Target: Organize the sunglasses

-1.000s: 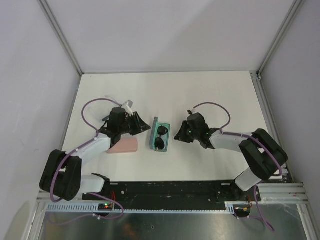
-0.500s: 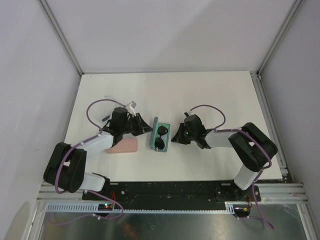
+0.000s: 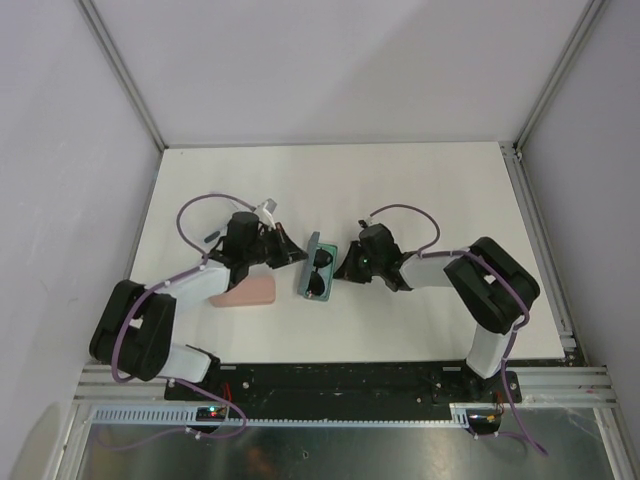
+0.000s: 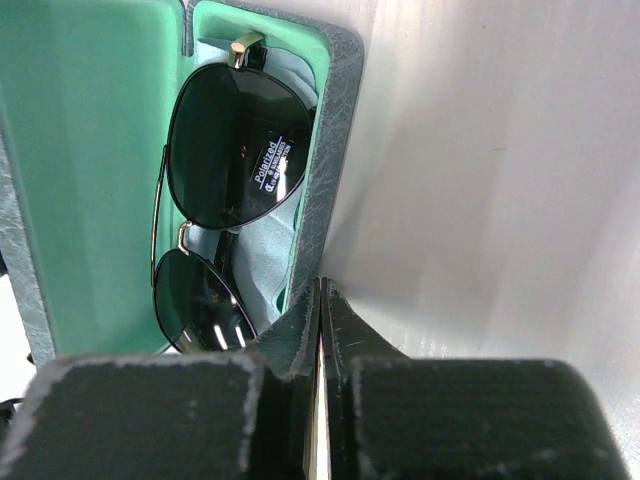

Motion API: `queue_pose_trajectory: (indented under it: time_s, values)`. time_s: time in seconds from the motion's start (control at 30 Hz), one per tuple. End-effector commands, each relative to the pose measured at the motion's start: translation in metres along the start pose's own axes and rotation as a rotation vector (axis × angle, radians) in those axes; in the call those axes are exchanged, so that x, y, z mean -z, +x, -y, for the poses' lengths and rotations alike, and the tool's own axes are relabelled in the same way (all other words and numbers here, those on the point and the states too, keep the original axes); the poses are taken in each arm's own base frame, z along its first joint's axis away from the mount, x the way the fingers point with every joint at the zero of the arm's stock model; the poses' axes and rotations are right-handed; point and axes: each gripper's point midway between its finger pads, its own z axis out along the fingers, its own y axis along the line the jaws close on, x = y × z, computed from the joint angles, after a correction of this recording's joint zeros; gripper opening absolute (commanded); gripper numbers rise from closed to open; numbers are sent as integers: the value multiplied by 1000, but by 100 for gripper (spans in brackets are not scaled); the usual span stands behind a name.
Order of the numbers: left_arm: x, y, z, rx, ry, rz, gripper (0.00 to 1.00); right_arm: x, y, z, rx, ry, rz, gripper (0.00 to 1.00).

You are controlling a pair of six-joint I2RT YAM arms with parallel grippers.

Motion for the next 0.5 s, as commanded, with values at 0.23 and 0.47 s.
queue_pose_trajectory:
  time_s: [0.23,0.47]
  values:
    - [-32,47,7,-64,-23,-124,0,-8,10,9,6,51,-32,0]
    - [-34,51,10,-76,-25,-113,0,14,-7,10,35,122,35,0]
